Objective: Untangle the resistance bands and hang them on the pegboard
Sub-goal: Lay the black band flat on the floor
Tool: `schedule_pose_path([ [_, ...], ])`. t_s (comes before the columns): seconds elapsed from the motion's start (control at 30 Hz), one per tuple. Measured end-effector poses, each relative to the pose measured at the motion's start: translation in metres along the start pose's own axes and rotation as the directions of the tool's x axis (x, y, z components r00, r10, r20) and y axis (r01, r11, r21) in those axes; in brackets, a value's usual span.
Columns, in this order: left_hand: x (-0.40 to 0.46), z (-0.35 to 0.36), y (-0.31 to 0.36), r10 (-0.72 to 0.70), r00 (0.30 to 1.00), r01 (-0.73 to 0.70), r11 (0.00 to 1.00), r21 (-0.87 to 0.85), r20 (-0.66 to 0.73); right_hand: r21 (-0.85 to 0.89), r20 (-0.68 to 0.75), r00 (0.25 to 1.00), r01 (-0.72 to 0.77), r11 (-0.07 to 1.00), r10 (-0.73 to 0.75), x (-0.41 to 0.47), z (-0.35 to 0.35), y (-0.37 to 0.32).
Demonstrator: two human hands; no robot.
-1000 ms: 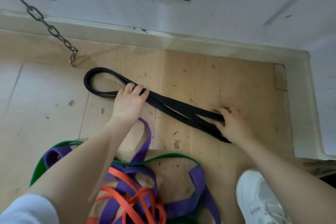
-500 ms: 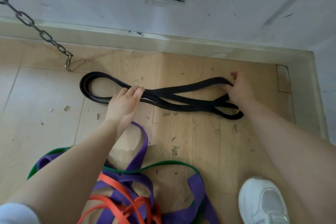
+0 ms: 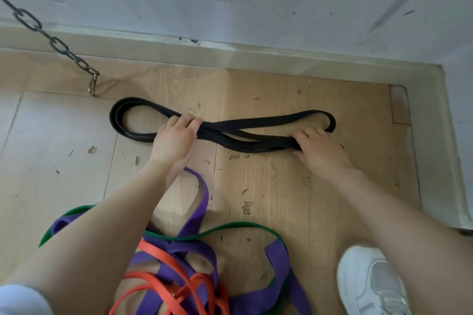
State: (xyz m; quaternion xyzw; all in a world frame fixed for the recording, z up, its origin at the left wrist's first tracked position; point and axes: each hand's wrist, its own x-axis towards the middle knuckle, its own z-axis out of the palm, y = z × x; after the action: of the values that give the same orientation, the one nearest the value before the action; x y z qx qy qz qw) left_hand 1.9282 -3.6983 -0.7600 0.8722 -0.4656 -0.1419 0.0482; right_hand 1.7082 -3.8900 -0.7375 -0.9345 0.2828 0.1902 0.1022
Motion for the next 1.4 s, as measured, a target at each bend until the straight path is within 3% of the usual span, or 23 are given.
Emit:
schedule_pose_path([
  [0.13, 0.0, -0.004, -0.005, 0.026, 1.0, -0.026, 0.999, 0.03, -0.001, 0.236, 0.061, 0.998, 0.009, 0.972, -0.024, 0.002, -0.018, 0.01],
  [0.23, 0.002, -0.005, -0.005, 0.041, 0.999, -0.041, 0.999, 0.021, 0.005, 0.323, -0.031, 0.998, 0.068, 0.944, -0.061, 0.003, -0.037, 0.011],
  [0.33, 0.0, -0.005, -0.008, 0.03, 1.0, -0.03, 1.0, -0.003, 0.005, 0.071, -0.171, 0.981, 0.101, 0.992, -0.087, 0.015, -0.056, 0.01],
  [0.4, -0.003, -0.004, -0.011, 0.021, 1.0, -0.022, 1.0, -0.022, -0.02, -0.125, -0.254, 0.964, 0.053, 0.991, -0.084, 0.033, -0.062, 0.011],
  [0.47, -0.003, -0.003, -0.014, 0.007, 0.999, -0.01, 0.998, -0.066, -0.046, -0.209, -0.284, 0.957, -0.003, 0.978, -0.058, 0.054, -0.059, 0.015],
  [0.63, -0.005, -0.002, -0.017, 0.034, 0.998, -0.037, 0.998, -0.046, -0.058, -0.08, -0.181, 0.982, -0.06, 0.995, 0.045, 0.084, -0.04, 0.014],
  [0.73, -0.007, -0.003, -0.017, 0.043, 0.995, -0.044, 0.999, -0.017, -0.085, 0.046, -0.325, 0.946, 0.009, 0.999, 0.006, 0.066, -0.033, 0.012],
  [0.77, -0.007, -0.004, -0.015, 0.026, 0.997, -0.029, 0.999, -0.037, -0.079, 0.023, -0.363, 0.931, 0.059, 0.998, -0.046, 0.056, -0.03, 0.013],
  [0.83, -0.007, -0.005, -0.01, -0.02, 0.998, 0.015, 0.997, -0.077, -0.06, -0.094, -0.272, 0.953, 0.115, 0.989, -0.136, 0.038, -0.019, 0.014],
  [0.9, -0.006, -0.003, -0.007, -0.051, 0.996, 0.046, 0.996, -0.078, -0.069, -0.125, -0.152, 0.985, 0.06, 0.99, -0.079, 0.031, -0.009, 0.016],
  [1.0, -0.002, 0.001, -0.012, -0.028, 0.998, 0.027, 1.0, -0.003, -0.061, -0.037, -0.215, 0.976, -0.025, 0.999, 0.017, 0.036, -0.011, 0.011],
  [1.1, 0.011, -0.001, -0.016, -0.039, 0.994, 0.044, 0.998, 0.048, -0.098, -0.076, -0.338, 0.938, 0.058, 0.995, -0.081, 0.044, -0.017, -0.002],
  [1.23, 0.03, -0.008, -0.006, -0.08, 0.992, 0.083, 0.996, 0.026, -0.096, -0.201, -0.117, 0.971, 0.182, 0.962, -0.209, 0.059, -0.013, -0.031],
  [1.4, 0.034, -0.01, -0.009, -0.041, 0.995, 0.061, 0.971, 0.232, -0.09, -0.334, -0.136, 0.988, 0.026, 0.942, -0.075, 0.073, -0.026, -0.024],
])
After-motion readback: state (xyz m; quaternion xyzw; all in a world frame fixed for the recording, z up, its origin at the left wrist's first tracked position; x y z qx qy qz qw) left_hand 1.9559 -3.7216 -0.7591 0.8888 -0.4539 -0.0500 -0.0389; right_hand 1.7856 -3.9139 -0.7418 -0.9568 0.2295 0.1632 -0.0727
